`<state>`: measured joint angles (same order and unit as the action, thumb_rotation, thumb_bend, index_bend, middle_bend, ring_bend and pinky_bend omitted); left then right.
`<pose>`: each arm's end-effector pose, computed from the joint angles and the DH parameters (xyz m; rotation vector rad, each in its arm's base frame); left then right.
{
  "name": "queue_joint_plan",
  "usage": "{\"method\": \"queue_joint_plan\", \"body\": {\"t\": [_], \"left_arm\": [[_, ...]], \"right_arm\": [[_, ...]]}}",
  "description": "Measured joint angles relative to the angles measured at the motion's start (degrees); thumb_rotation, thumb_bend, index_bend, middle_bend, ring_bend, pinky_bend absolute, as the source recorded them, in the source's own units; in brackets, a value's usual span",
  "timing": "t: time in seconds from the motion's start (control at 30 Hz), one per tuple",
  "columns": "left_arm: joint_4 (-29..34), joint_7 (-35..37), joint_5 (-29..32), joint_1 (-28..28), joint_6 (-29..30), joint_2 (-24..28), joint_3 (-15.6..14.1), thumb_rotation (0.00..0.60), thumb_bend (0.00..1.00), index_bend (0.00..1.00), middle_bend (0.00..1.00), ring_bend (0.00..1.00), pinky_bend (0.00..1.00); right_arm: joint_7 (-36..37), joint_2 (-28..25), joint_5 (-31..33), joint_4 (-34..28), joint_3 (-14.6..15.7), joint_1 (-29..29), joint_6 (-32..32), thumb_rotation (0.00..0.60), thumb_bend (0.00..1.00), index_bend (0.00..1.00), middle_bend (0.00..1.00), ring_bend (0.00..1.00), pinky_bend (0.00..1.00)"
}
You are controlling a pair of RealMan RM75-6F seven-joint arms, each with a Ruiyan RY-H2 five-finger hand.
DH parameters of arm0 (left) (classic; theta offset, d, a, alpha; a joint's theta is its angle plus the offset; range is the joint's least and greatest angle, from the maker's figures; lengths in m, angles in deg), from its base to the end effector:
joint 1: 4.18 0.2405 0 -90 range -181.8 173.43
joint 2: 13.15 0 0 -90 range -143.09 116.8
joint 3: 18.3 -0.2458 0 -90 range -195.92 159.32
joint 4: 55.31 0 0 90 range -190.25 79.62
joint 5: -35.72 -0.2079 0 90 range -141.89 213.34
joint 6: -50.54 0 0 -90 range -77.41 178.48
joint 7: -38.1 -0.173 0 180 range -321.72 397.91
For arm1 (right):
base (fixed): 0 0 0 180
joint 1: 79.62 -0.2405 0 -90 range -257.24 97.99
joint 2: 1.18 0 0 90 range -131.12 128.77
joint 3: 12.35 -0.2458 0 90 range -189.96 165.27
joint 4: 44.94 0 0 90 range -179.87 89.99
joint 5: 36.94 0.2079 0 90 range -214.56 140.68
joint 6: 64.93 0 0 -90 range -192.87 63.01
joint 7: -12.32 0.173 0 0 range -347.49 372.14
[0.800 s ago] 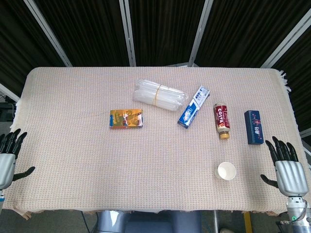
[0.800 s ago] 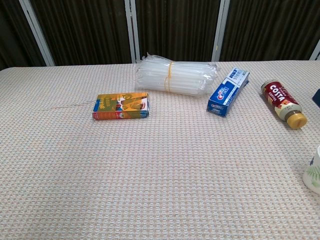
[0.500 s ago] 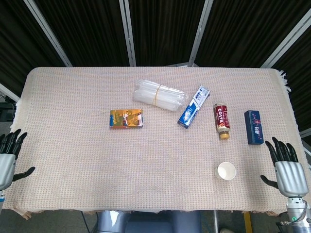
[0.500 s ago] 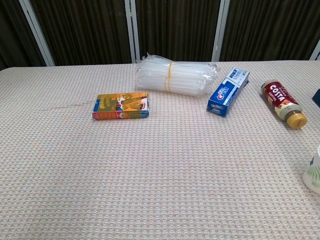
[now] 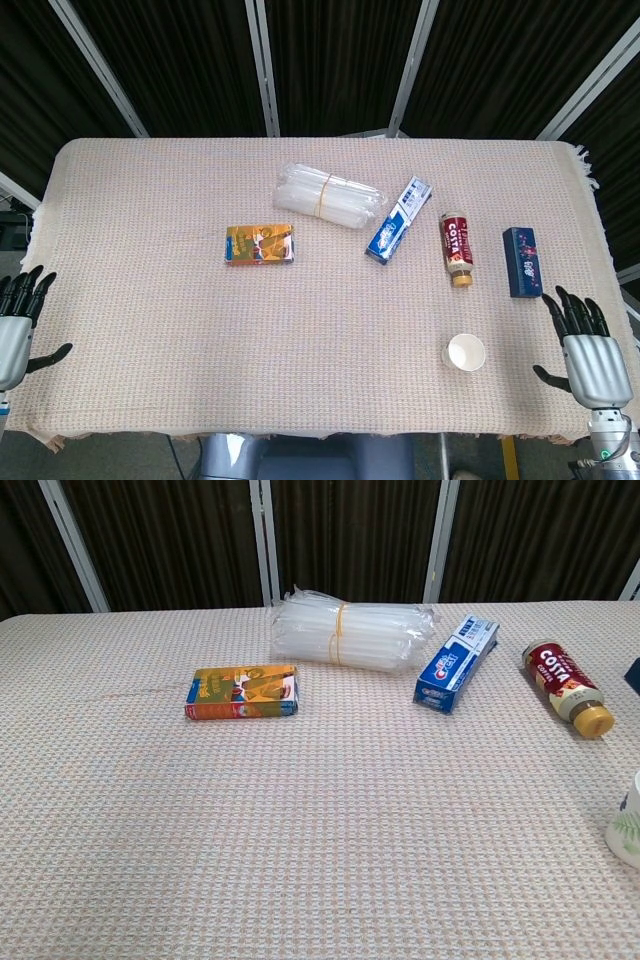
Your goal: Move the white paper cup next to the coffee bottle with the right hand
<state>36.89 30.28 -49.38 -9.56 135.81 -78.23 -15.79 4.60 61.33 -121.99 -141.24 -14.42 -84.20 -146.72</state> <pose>-0.3006 0.2105 0.1518 -1.4179 -0.8129 -0.8124 -0.2977 -0.2033 0.1480 1.4482 -0.8929 0.7837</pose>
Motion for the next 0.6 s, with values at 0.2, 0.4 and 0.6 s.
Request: {"method": "queue_joint_plan", "body": {"t": [0.2, 0.4, 0.6], "left_arm": [[0.14, -0.46, 0.14, 0.04, 0.06, -0.08, 0.03, 0.600, 0.01, 0.00, 0.00, 0.00, 0.00], [0.18, -0.58, 0.22, 0.00, -0.07, -0.03, 0.03, 0.600, 0.01, 0.00, 0.00, 0.00, 0.00], [0.21, -0.72, 0.25, 0.01, -0.05, -0.04, 0.05, 0.600, 0.01, 0.00, 0.00, 0.00, 0.00]], "right_arm": [[1.68, -4.88, -1.22, -6.43, 2.42, -0.60, 4.00, 0.600, 0.06, 0.00, 0.00, 0.00, 0.00], [-0.89, -9.75, -1.36, -13.90, 4.98, -2.21, 10.57, 0.600, 0.06, 0.00, 0.00, 0.00, 0.00], [-3.45, -10.65, 4.16, -16.05, 5.50, -5.23, 17.82, 0.600, 0.07, 0.00, 0.00, 0.00, 0.00]]}}
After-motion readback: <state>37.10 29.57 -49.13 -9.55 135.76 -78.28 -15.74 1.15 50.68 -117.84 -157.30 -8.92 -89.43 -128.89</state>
